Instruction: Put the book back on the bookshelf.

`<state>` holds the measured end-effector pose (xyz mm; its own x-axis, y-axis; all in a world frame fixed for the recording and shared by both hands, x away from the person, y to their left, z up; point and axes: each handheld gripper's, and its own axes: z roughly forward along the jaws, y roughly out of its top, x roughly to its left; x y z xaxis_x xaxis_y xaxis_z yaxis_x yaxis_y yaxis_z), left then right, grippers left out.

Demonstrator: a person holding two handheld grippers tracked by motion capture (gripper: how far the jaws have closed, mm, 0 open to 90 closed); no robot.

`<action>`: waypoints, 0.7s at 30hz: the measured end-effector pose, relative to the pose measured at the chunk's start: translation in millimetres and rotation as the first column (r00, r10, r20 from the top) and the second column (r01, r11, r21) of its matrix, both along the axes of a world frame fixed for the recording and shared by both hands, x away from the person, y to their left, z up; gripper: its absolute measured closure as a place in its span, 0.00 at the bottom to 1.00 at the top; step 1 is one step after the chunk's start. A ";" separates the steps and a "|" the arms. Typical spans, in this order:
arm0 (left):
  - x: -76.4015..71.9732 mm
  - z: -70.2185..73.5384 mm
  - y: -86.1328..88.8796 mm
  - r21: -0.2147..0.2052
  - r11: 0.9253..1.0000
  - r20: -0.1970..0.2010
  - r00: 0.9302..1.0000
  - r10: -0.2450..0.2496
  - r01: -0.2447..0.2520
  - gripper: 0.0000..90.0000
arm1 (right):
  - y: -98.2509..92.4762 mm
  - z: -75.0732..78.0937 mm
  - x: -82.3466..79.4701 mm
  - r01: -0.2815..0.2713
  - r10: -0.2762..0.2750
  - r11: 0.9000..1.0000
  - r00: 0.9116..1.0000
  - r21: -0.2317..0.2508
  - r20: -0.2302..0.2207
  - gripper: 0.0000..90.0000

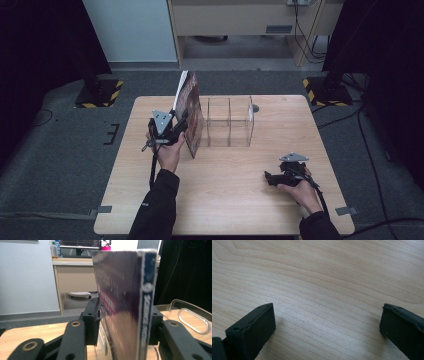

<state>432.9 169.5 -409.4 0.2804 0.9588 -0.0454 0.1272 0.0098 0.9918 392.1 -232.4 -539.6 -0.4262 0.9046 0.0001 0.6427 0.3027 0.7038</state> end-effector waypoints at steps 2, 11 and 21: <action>-4.5 0.1 1.8 0.006 1.000 -0.013 1.000 -0.016 0.016 0.58 | -0.1 0.0 0.0 -0.001 0.001 1.000 1.000 0.000 0.000 0.01; -32.2 -9.0 23.5 -0.018 0.997 -0.086 0.994 -0.074 0.073 0.49 | 0.0 0.0 0.0 0.000 0.000 1.000 1.000 0.000 0.000 0.01; -51.7 -32.5 41.8 -0.012 0.994 -0.190 0.975 -0.112 0.111 0.43 | 0.0 0.0 0.0 0.000 0.000 1.000 1.000 0.000 0.000 0.01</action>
